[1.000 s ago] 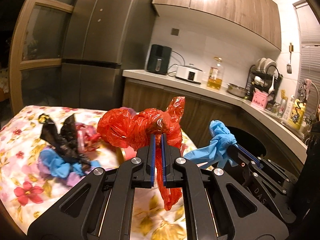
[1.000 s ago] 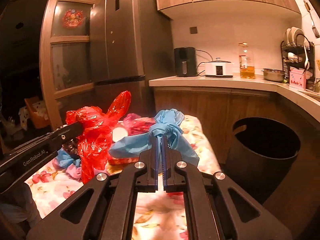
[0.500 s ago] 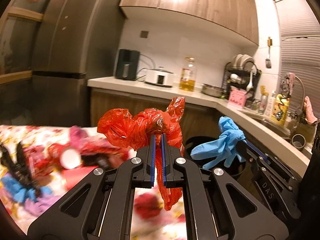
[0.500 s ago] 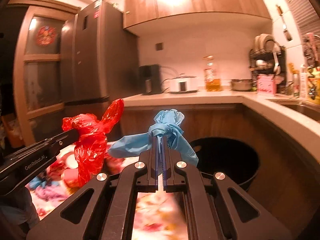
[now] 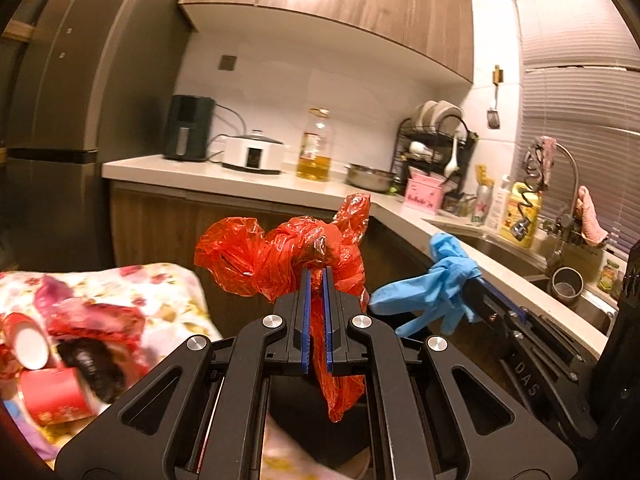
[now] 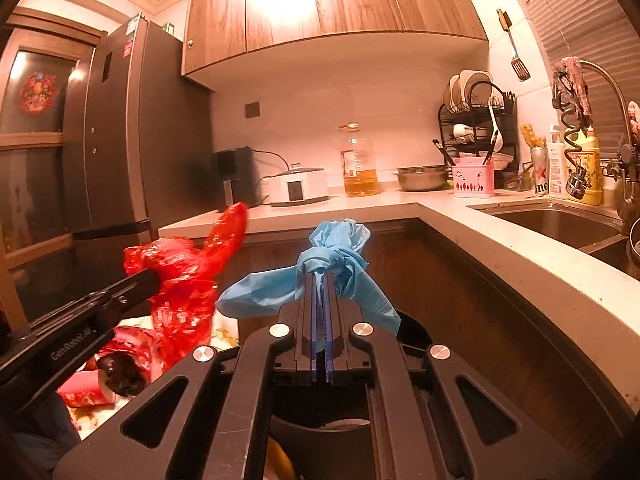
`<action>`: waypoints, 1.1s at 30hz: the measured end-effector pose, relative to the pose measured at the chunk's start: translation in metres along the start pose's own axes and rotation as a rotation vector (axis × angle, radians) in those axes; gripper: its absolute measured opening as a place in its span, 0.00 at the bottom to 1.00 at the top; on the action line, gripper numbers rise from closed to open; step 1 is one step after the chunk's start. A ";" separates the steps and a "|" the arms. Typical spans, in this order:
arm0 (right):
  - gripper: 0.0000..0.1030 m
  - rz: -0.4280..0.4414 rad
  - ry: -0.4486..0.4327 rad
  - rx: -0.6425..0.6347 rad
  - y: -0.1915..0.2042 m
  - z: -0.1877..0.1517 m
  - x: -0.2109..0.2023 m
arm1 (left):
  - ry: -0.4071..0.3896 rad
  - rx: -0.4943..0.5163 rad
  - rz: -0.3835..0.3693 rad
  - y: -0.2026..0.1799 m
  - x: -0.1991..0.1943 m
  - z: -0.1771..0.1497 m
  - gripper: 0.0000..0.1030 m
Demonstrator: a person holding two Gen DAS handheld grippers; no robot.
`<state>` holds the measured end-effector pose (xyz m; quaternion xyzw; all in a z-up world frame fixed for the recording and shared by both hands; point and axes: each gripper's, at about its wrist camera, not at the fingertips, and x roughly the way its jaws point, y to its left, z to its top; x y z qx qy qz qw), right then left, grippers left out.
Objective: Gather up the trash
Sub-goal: 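Carry the red bag and blue glove in both grippers over the black bin, then open both grippers to drop the red bag and blue glove into the bin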
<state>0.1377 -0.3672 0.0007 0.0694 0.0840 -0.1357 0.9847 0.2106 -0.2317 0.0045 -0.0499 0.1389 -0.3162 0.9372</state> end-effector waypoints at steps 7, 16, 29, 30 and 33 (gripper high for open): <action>0.04 -0.010 0.016 0.003 -0.006 -0.002 0.012 | 0.026 -0.024 -0.048 -0.002 0.029 -0.003 0.04; 0.04 -0.020 0.030 0.018 -0.018 -0.006 0.022 | 0.047 -0.026 -0.064 -0.005 0.050 -0.010 0.05; 0.12 -0.008 0.050 0.026 -0.023 -0.011 0.032 | 0.080 -0.034 -0.092 -0.010 0.069 -0.020 0.05; 0.16 -0.006 0.050 0.029 -0.024 -0.012 0.033 | 0.080 -0.034 -0.093 -0.010 0.070 -0.020 0.05; 0.21 -0.006 0.055 0.037 -0.026 -0.012 0.034 | 0.090 -0.029 -0.101 -0.011 0.072 -0.021 0.07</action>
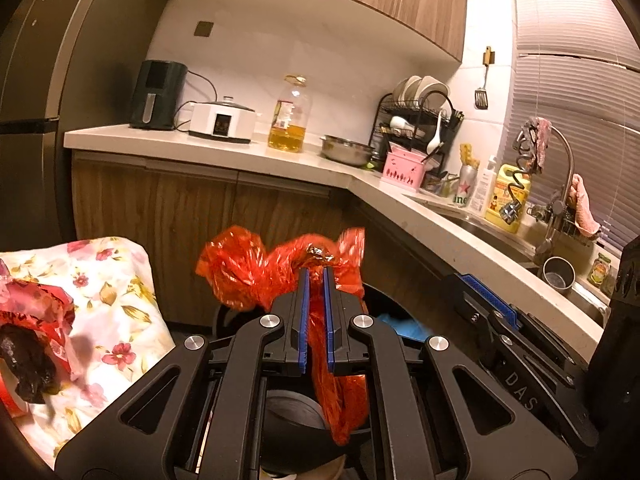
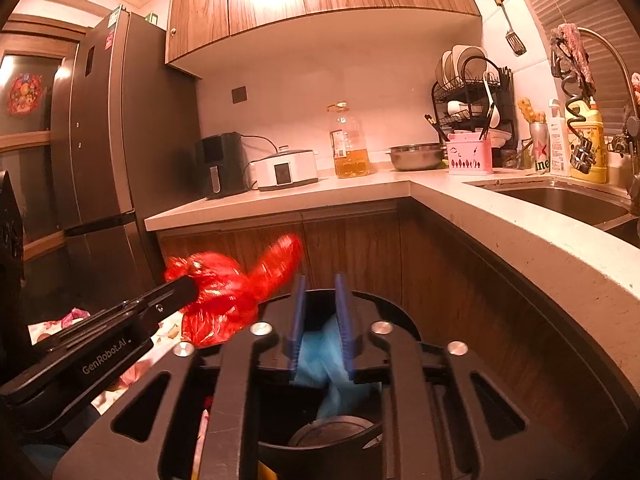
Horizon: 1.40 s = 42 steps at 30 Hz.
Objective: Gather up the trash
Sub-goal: 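Open both grippers to drop the red bag and blue glove into the bin, then move both open grippers back toward the trash on the table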
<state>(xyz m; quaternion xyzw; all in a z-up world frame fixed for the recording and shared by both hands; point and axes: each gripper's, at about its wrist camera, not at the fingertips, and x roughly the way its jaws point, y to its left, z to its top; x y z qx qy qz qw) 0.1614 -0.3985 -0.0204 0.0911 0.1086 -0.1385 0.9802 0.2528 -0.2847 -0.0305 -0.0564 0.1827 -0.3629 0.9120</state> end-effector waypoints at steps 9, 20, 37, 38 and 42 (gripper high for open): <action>0.40 -0.015 0.016 0.013 -0.001 -0.004 -0.002 | 0.008 -0.011 0.050 0.006 0.000 -0.006 0.46; 0.61 0.000 0.041 0.005 0.013 -0.013 -0.012 | -0.014 -0.033 0.181 0.026 -0.038 -0.014 0.72; 0.75 0.068 0.036 -0.006 0.045 -0.022 -0.046 | -0.025 -0.067 0.343 0.050 -0.112 -0.031 0.76; 0.75 0.074 0.035 -0.008 0.049 -0.023 -0.049 | -0.024 -0.070 0.350 0.051 -0.115 -0.032 0.76; 0.75 0.094 0.027 -0.016 0.060 -0.028 -0.059 | -0.029 -0.082 0.394 0.062 -0.135 -0.037 0.76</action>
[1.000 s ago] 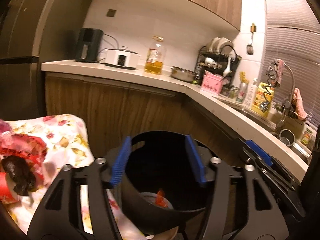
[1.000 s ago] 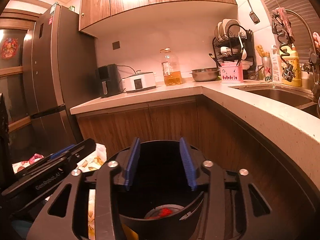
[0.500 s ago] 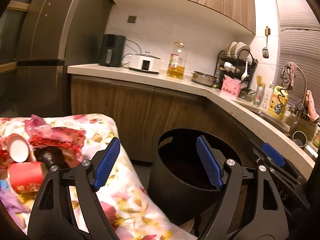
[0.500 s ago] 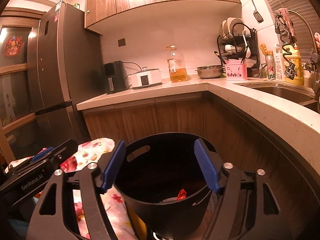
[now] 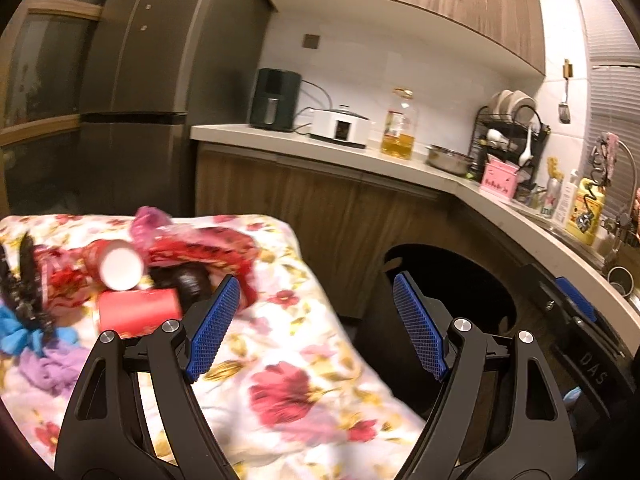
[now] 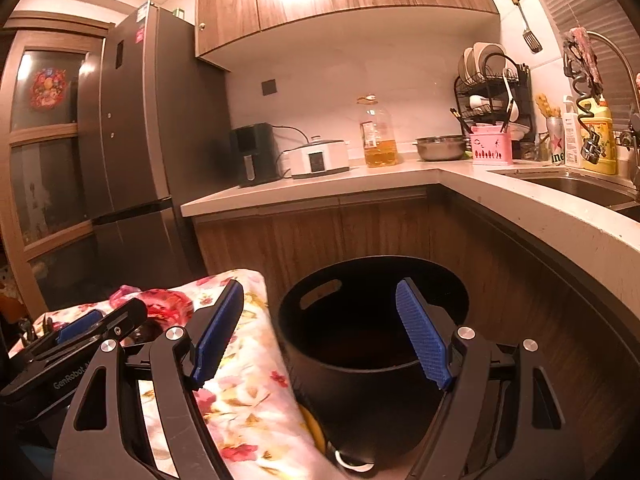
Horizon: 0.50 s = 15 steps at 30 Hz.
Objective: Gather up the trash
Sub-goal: 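Move both open grippers back toward the trash on the table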
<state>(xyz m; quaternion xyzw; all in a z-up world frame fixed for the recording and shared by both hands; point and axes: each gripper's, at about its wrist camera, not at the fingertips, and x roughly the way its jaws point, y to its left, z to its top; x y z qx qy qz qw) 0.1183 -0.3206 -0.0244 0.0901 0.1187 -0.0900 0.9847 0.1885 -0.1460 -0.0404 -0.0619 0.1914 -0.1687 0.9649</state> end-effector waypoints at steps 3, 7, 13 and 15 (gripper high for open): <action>0.75 0.022 0.004 -0.003 0.010 -0.004 -0.005 | -0.005 -0.009 0.036 0.013 -0.010 -0.003 0.76; 0.75 0.051 0.013 -0.012 0.025 -0.010 -0.009 | -0.010 -0.023 0.089 0.036 -0.025 -0.011 0.76; 0.75 0.110 0.034 -0.025 0.053 -0.021 -0.013 | -0.016 -0.064 0.193 0.081 -0.047 -0.022 0.75; 0.75 0.134 0.040 -0.034 0.065 -0.025 -0.015 | -0.020 -0.074 0.233 0.098 -0.057 -0.025 0.75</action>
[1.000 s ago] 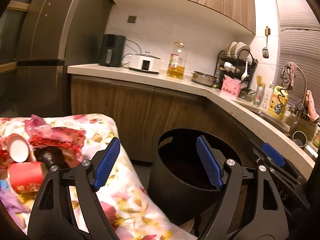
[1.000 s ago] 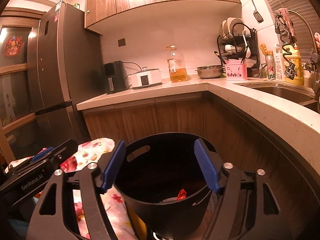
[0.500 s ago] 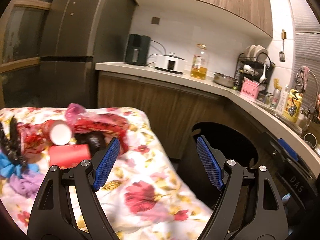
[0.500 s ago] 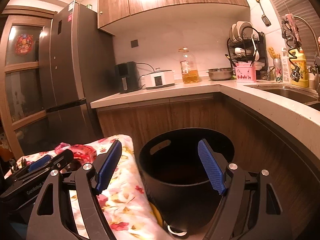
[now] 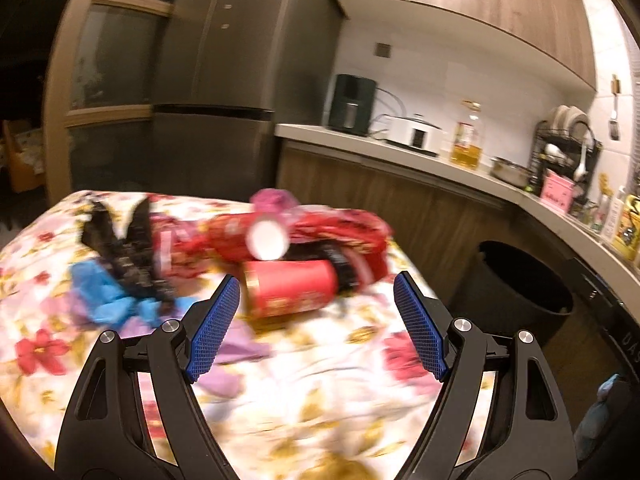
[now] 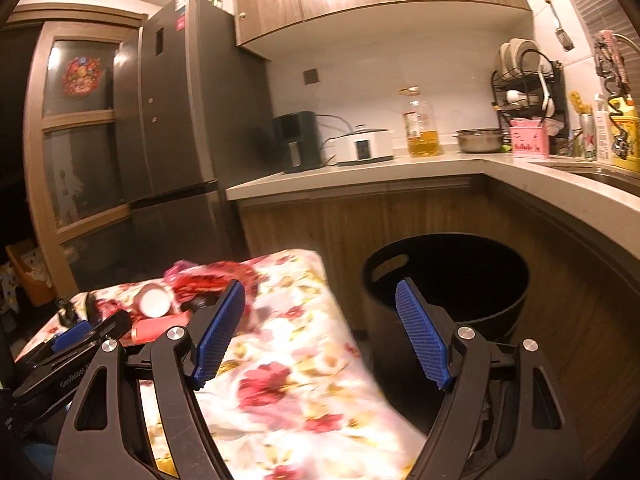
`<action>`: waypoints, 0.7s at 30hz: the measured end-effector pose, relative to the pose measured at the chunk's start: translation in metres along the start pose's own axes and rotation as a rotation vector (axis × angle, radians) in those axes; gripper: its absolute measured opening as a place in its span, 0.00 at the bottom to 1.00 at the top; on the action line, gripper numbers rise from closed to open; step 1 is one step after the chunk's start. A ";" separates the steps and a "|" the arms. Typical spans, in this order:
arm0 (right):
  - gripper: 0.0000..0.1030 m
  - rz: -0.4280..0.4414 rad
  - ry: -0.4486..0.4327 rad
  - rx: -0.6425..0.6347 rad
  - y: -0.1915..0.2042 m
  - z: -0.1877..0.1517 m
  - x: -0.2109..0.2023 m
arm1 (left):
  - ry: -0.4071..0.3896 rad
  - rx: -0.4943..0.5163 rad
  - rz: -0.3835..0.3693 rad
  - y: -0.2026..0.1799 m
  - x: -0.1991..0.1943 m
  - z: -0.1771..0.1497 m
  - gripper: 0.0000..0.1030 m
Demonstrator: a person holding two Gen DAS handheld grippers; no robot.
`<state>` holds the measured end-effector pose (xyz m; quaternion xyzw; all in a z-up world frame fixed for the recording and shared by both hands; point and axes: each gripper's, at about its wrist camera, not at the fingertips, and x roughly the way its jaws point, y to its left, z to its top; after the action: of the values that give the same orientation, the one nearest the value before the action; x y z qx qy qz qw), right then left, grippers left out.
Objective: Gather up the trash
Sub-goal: 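Move both open grippers back toward the trash on the table, then grasp the black plastic bags with the left gripper and lift them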
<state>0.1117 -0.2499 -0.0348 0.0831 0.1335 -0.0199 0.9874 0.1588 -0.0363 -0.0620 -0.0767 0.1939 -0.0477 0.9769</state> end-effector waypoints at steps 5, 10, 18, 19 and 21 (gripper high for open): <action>0.75 0.051 0.014 -0.023 0.027 -0.010 -0.001 | -0.003 -0.021 0.071 0.033 -0.009 -0.002 0.75; 0.74 0.105 0.033 -0.058 0.056 -0.020 0.000 | -0.005 -0.046 0.133 0.066 -0.015 -0.004 0.75; 0.74 0.160 0.052 -0.103 0.086 -0.029 0.005 | -0.028 -0.084 0.209 0.113 -0.013 0.008 0.75; 0.74 0.164 0.053 -0.107 0.089 -0.031 0.006 | -0.030 -0.084 0.219 0.118 -0.011 0.011 0.75; 0.74 0.172 0.057 -0.115 0.096 -0.033 0.009 | -0.031 -0.091 0.238 0.129 -0.005 0.017 0.74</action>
<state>0.1174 -0.1501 -0.0531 0.0379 0.1550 0.0748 0.9843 0.1691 0.0931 -0.0666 -0.0982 0.1884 0.0784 0.9740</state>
